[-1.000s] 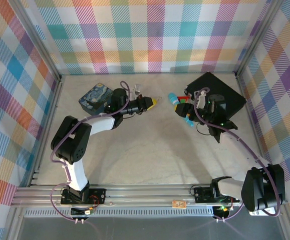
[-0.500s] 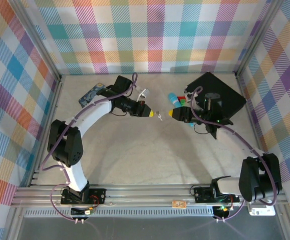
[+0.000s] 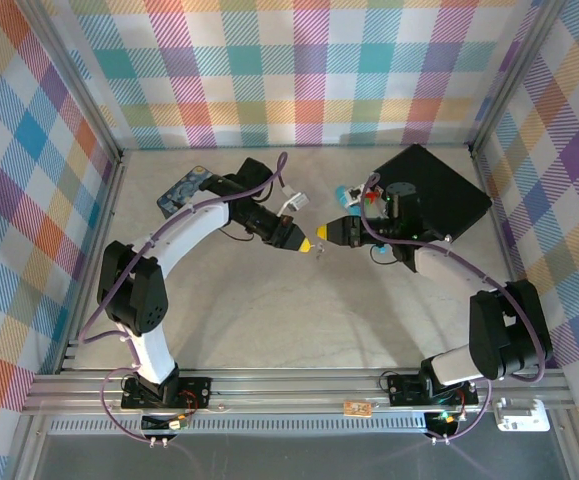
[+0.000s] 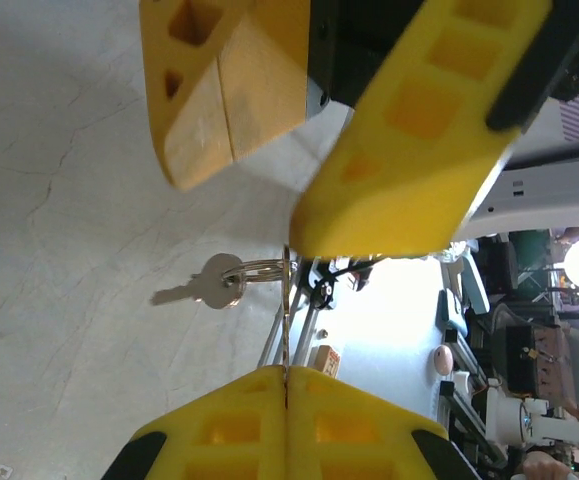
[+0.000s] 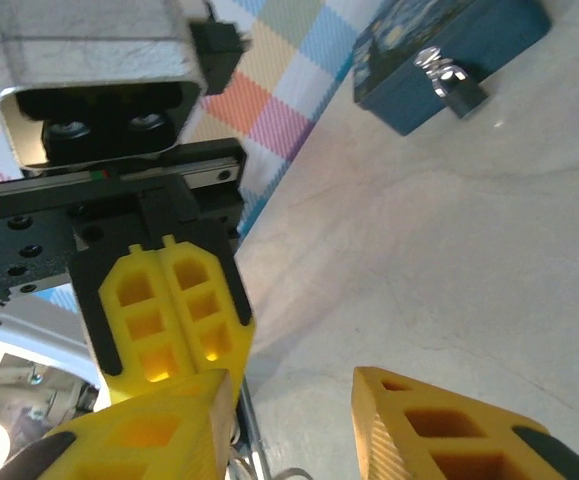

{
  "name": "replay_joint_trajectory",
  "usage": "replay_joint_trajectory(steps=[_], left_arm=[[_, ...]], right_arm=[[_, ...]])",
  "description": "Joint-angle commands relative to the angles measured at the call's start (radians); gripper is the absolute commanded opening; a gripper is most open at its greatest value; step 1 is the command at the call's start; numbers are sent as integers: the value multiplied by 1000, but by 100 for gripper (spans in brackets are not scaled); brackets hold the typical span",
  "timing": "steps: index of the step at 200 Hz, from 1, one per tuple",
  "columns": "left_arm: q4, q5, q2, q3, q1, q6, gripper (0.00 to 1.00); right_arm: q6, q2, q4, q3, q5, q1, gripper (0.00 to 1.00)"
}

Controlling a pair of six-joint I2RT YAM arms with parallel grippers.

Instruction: Unlock the padlock with the key

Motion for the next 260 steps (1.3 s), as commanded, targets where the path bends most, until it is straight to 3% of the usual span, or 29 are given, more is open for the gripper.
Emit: replay_joint_trajectory(steps=[1, 123, 185, 234, 260], left_arm=[[-1, 20, -39, -14, -3, 17, 0], [49, -7, -70, -46, -1, -5, 0], [51, -10, -71, -53, -1, -5, 0], [87, 10, -82, -60, -1, -35, 0], [90, 2, -89, -64, -1, -34, 0]], right_arm=[[-11, 4, 47, 10, -53, 15, 35], [5, -49, 67, -78, -60, 28, 27], [18, -83, 76, -105, -78, 30, 33], [17, -81, 83, -110, -83, 30, 24], [18, -74, 80, -113, -85, 31, 26]])
